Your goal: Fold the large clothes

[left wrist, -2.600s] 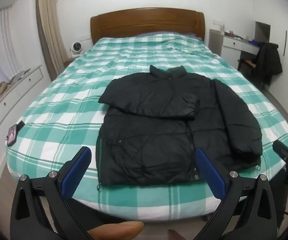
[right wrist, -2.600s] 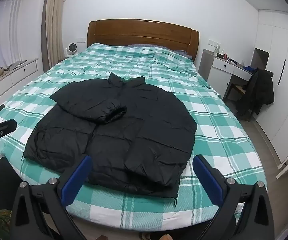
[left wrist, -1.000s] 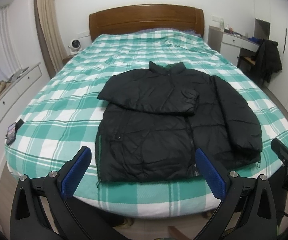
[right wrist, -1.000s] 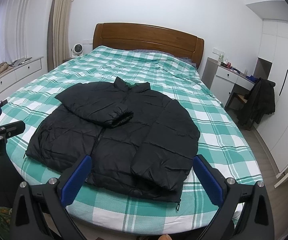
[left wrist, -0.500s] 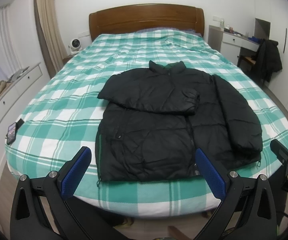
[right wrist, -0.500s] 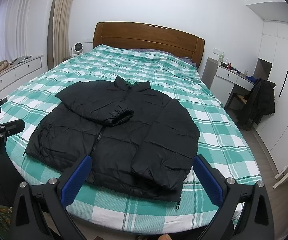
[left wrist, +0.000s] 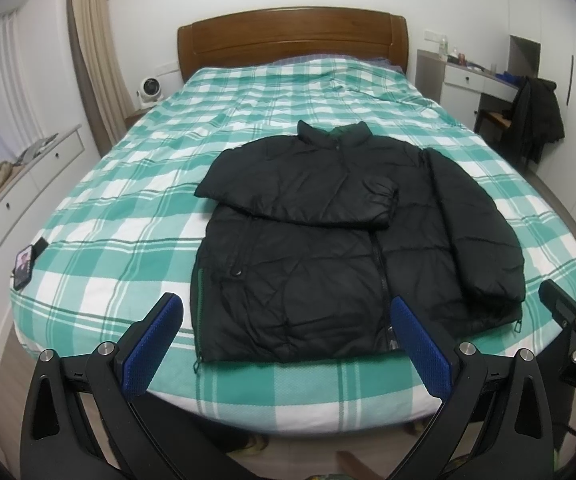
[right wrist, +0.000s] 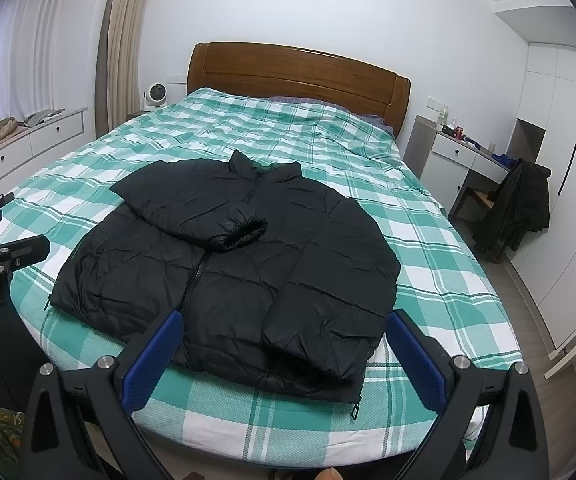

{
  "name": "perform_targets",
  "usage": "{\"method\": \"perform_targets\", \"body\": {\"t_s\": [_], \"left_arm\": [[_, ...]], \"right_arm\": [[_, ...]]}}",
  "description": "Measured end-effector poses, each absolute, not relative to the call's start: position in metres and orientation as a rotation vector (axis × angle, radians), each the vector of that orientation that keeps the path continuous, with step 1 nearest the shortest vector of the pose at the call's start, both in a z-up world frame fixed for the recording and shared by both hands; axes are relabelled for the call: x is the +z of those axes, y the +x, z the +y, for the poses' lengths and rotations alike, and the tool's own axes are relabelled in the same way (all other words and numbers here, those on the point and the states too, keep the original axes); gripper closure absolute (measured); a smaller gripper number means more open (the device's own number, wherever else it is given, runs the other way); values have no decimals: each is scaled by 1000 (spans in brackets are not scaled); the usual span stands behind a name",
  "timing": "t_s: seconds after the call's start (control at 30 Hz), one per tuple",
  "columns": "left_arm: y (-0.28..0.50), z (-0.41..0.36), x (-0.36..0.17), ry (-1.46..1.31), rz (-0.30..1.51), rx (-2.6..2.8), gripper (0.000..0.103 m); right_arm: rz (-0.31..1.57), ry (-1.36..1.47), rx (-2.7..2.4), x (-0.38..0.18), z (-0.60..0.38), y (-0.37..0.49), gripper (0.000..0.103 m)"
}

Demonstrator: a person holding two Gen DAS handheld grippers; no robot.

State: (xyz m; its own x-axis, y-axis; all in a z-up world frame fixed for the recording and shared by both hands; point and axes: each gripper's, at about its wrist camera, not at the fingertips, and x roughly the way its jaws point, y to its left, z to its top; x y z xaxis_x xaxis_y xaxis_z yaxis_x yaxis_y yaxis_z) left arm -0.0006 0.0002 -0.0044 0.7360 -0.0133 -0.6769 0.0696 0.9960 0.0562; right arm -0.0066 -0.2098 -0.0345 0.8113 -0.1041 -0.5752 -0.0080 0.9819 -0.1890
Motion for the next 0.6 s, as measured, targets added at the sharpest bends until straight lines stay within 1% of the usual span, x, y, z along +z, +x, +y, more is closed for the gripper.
{"method": "perform_targets", "body": {"t_s": [0.6], "left_arm": [[-2, -1, -5, 84, 739, -48, 0]], "right_arm": [[608, -193, -55, -31, -209, -8, 0]]}}
